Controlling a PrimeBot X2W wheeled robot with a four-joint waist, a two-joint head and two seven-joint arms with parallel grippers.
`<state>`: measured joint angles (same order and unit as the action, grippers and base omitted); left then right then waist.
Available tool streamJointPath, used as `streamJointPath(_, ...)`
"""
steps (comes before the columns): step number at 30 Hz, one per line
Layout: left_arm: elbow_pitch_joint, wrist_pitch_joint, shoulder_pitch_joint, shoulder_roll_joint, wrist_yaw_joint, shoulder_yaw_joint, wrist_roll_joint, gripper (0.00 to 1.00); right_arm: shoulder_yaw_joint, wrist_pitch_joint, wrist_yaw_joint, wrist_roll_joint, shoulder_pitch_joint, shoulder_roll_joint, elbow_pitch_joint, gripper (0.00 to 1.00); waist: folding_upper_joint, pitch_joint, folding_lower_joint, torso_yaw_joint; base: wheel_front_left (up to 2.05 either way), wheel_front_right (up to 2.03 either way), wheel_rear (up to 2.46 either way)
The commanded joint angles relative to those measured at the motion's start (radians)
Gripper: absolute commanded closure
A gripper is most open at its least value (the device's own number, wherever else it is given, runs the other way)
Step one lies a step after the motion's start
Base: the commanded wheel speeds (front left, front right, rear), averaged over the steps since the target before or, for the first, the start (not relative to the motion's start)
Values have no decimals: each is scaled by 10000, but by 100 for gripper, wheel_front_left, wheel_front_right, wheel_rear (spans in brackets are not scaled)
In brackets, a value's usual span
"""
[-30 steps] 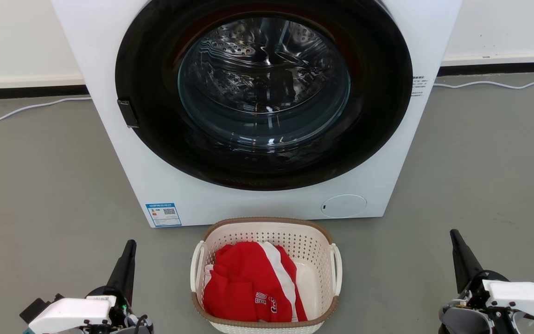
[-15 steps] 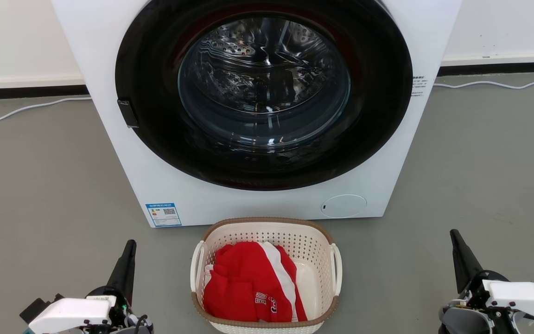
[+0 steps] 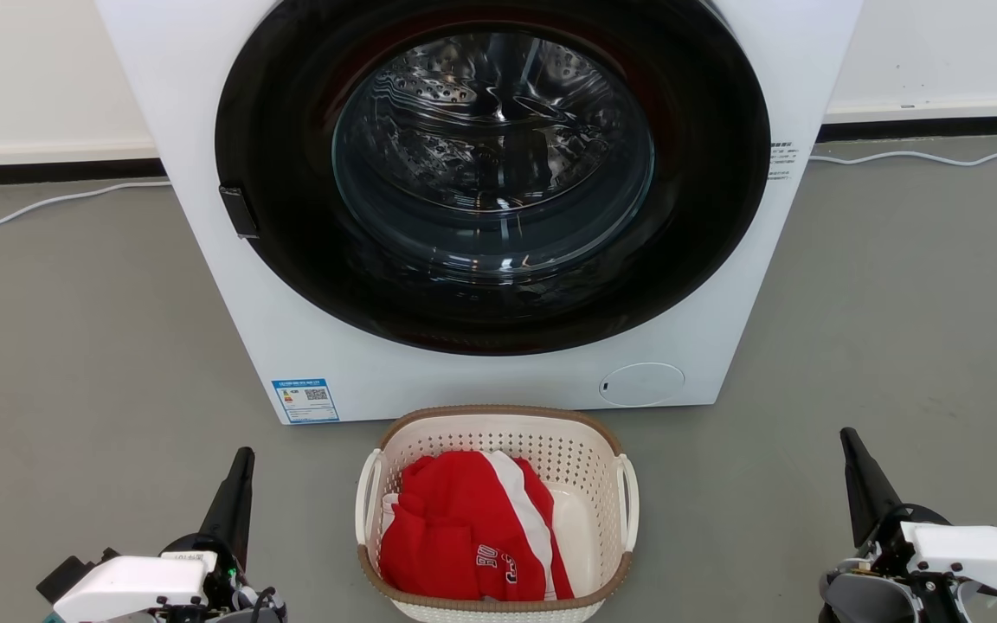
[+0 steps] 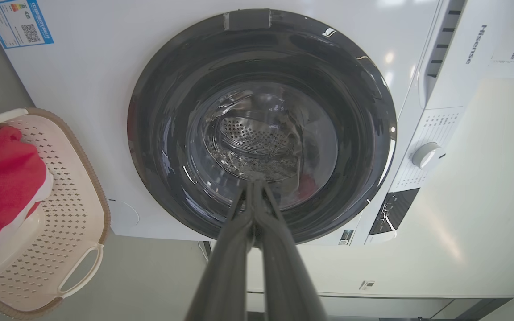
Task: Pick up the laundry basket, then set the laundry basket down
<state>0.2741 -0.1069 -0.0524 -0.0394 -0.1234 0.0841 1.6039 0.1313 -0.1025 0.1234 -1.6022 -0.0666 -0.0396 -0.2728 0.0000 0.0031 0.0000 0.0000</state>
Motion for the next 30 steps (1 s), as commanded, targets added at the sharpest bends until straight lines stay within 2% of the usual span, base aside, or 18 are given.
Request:
streamJointPath(1, -293, -60, -555, -108, -73, 293, 51, 100, -179, -104, 73, -68, -413, -106, 280, 100, 0, 0, 0, 0, 0, 0, 0)
streamJointPath(30, -293, -60, -555, -108, -73, 293, 51, 100, -179, -104, 73, -68, -413, -106, 280, 100, 0, 0, 0, 0, 0, 0, 0)
